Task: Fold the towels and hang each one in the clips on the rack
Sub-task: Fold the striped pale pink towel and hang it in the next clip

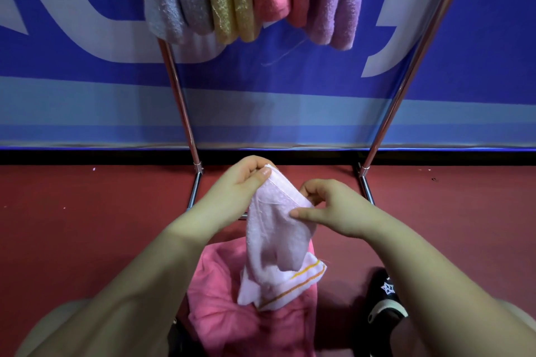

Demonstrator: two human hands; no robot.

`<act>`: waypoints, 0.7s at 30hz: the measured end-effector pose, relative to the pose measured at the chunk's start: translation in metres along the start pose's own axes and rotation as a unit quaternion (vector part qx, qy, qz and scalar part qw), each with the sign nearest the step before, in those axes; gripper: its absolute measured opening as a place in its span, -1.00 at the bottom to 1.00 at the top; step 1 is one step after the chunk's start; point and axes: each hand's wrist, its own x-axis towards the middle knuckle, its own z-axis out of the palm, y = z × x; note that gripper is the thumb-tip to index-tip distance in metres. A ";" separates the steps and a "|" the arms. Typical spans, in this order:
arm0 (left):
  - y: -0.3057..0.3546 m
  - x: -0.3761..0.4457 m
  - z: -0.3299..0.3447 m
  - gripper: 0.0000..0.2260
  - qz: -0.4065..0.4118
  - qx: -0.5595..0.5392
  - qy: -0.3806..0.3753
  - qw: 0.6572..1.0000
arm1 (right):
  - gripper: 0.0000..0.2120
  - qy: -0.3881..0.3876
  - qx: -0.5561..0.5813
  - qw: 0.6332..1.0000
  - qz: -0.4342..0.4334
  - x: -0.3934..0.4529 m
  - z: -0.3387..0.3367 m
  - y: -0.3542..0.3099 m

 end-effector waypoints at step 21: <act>0.136 -0.027 -0.062 -0.92 0.110 0.089 0.201 0.969 | -0.91 0.234 0.324 0.914 -0.063 -0.048 -0.099 -0.123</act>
